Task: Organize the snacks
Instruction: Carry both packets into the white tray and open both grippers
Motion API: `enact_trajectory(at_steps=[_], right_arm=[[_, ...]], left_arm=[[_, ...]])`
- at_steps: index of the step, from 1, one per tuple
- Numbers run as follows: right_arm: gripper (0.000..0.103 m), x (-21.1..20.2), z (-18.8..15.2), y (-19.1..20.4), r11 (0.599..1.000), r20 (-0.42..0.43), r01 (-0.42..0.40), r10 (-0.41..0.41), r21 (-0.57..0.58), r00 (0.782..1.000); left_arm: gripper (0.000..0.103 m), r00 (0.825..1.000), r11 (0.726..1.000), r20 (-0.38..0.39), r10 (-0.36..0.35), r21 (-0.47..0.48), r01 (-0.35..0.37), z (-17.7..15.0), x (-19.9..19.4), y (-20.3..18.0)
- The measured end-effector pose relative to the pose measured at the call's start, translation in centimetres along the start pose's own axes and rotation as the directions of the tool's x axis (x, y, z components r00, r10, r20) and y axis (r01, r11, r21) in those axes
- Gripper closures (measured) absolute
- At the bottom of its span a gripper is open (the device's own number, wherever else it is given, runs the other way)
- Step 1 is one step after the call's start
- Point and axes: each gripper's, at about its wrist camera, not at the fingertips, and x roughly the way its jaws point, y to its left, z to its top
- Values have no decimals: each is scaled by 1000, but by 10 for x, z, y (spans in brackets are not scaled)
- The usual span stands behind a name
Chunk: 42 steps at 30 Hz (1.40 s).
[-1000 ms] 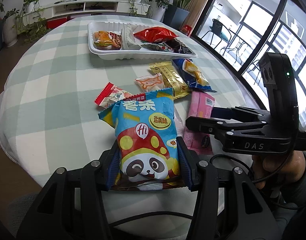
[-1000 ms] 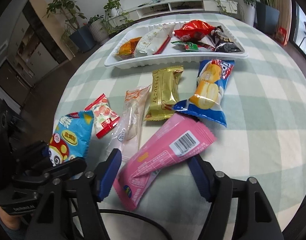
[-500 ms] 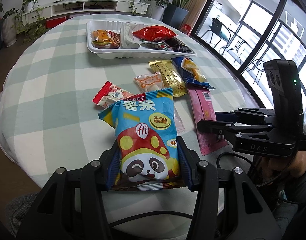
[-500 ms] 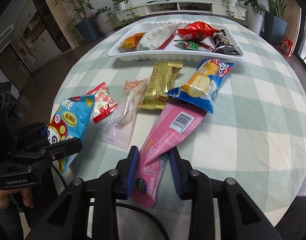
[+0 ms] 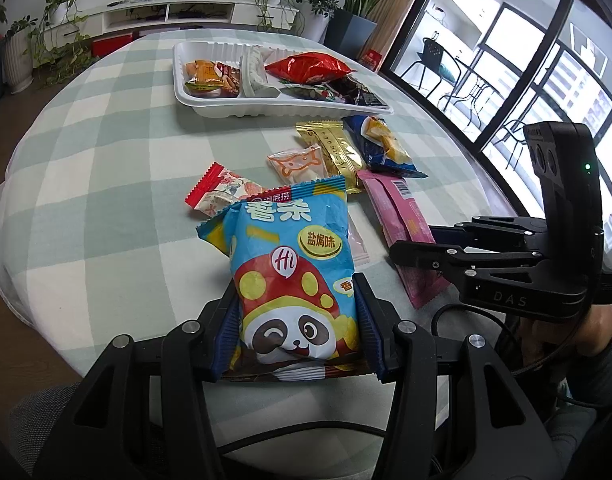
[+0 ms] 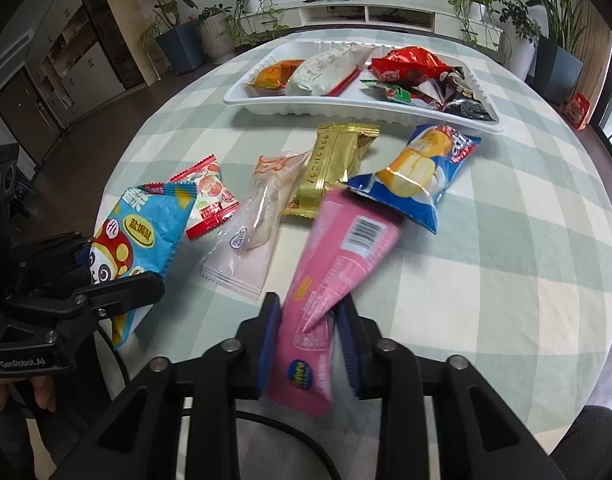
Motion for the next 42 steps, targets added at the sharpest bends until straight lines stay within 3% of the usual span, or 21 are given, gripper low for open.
enact_trajectory(at_steps=[7, 14, 25, 33, 42], right_arm=[[75, -12, -9, -5, 997, 13, -68, 67, 38, 998], [75, -43, -12, -10, 990, 86, -128, 123, 59, 989], [75, -80, 6, -53, 984, 191, -118, 91, 135, 977], [75, -101, 34, -78, 986, 259, -89, 49, 144, 965], [75, -111, 102, -67, 997, 335, -67, 49, 41, 941]], left_arm=[[54, 1000, 1000, 12, -7, -1, 7, -1, -4, 1], [54, 999, 999, 40, -34, -20, 35, 1, -12, 3], [54, 993, 997, 105, -55, -47, 60, 20, -31, 7], [54, 986, 998, 159, -45, -29, 50, 60, -41, 10], [54, 974, 1000, 227, -20, -1, 21, 146, -44, 22]])
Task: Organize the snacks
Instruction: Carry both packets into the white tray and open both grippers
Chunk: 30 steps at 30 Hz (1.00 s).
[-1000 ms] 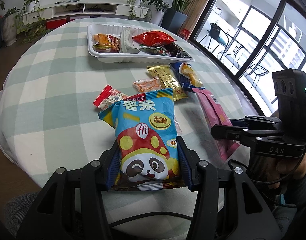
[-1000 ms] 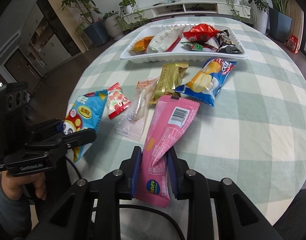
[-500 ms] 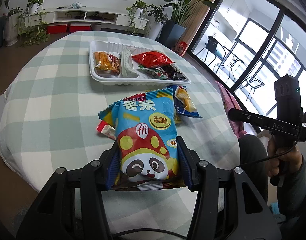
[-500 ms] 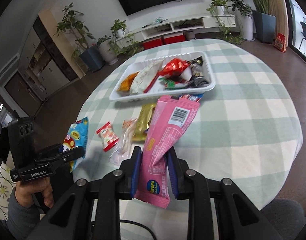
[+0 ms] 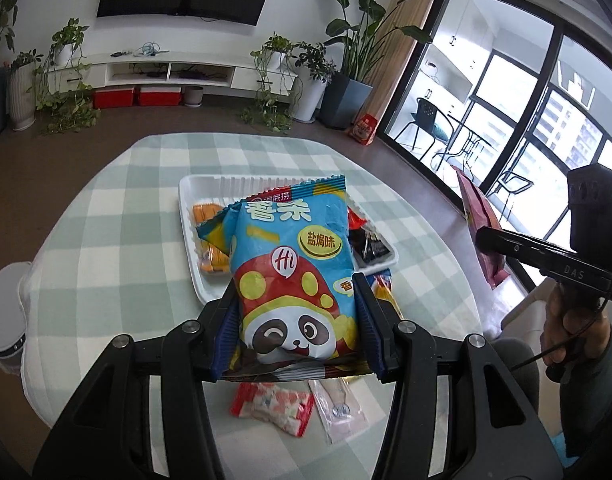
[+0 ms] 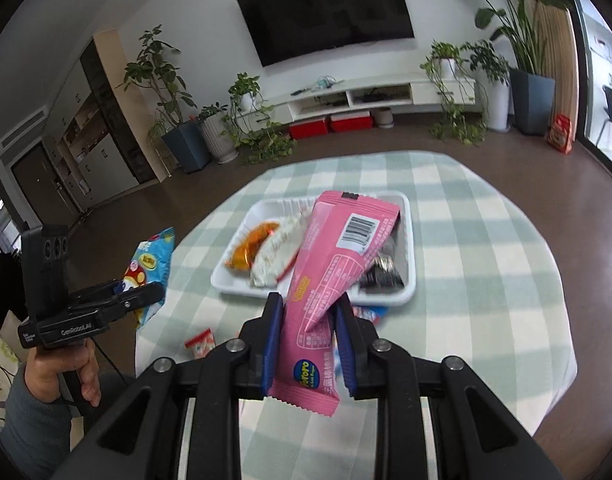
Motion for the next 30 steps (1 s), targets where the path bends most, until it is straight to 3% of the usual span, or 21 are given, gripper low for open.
enact_trajectory(at_steps=[5, 11, 20, 30], right_arm=[[75, 25, 39, 8, 999, 7, -21, 21, -38, 1000], [75, 79, 63, 19, 996, -56, -36, 31, -82, 998], [75, 157, 55, 18, 992, -186, -18, -5, -121, 983], [75, 199, 42, 13, 991, -260, 0, -34, -132, 965]], left_arm=[[54, 1000, 1000, 6, 25, -2, -25, 41, 27, 13], [54, 997, 997, -21, 72, -8, -72, 72, 70, 33], [54, 988, 995, -124, 96, -10, -98, 58, 142, 62], [54, 983, 993, -137, 120, 14, -119, 48, 177, 66]])
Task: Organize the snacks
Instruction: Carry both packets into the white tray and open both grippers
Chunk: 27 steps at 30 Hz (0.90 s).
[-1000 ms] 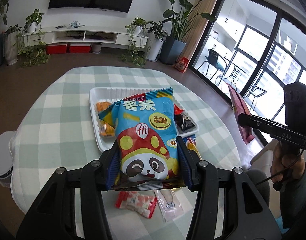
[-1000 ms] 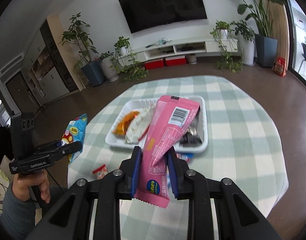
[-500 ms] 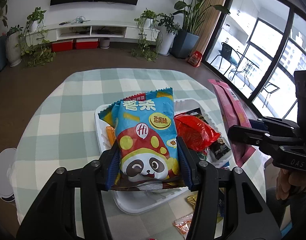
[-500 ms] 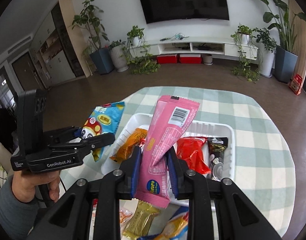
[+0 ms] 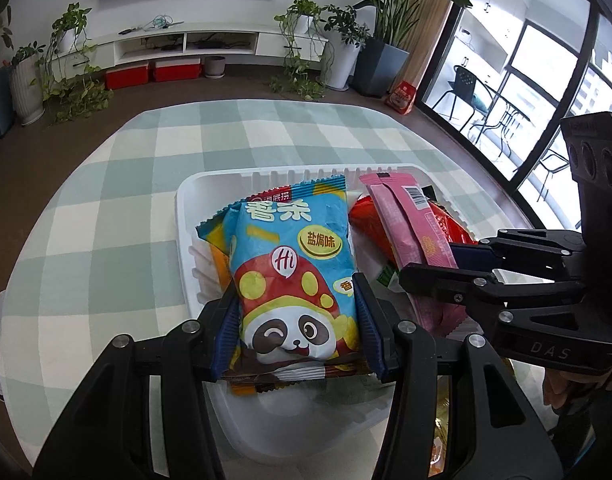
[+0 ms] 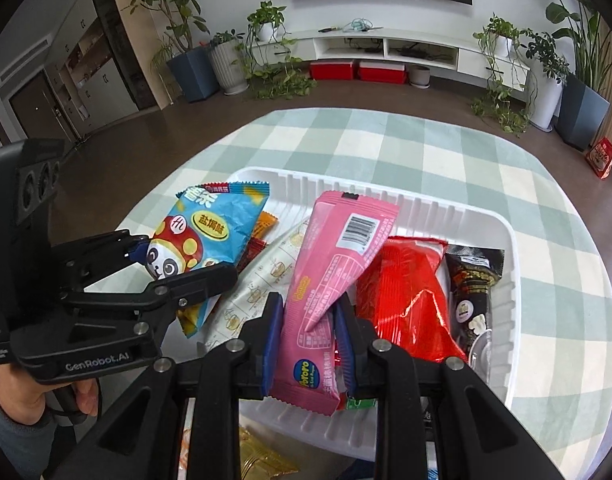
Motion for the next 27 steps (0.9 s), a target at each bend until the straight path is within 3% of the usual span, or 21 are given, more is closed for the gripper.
enact_trajectory(at_steps=[11, 16, 21, 27], right_arm=[[75, 23, -4, -3, 1000, -55, 19, -19, -6, 998], [73, 28, -4, 0, 999, -56, 28, -30, -29, 998], [58, 27, -6, -1, 999, -47, 38, -39, -20, 998], [52, 21, -6, 0, 998, -35, 55, -56, -25, 998]], left_arm=[[53, 1000, 1000, 14, -13, 4, 13, -7, 4, 0], [40, 1000, 1000, 24, -4, -9, 5, -9, 5, 4], [35, 999, 1000, 37, -15, -17, 16, -12, 2, 7], [29, 998, 999, 54, -28, -24, 29, -14, -3, 8]])
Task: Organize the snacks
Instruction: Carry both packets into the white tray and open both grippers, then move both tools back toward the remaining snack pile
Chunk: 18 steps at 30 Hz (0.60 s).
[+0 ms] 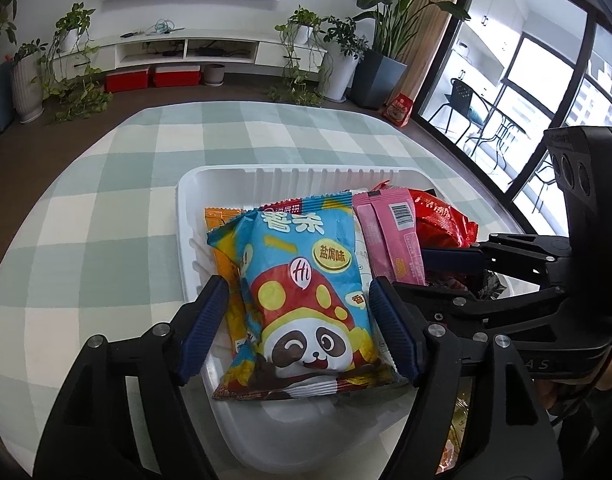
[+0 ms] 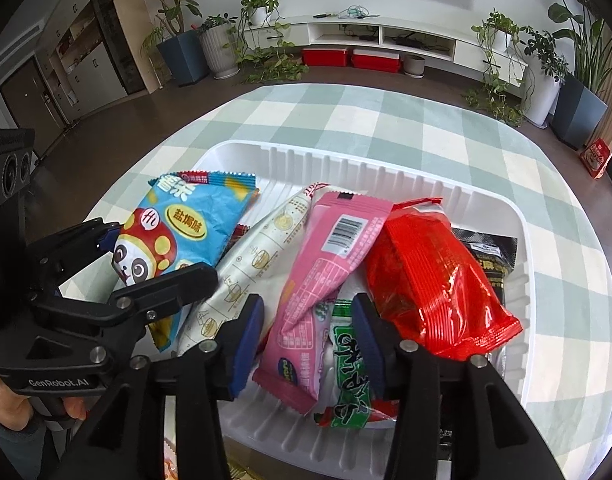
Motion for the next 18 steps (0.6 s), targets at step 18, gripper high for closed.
enact_trajectory(at_steps=[18], right_arm=[[30, -64, -8, 15, 995, 114, 93, -88, -47, 990]], left_arm=[[11, 992, 998, 124, -3, -56, 10, -6, -44, 5]])
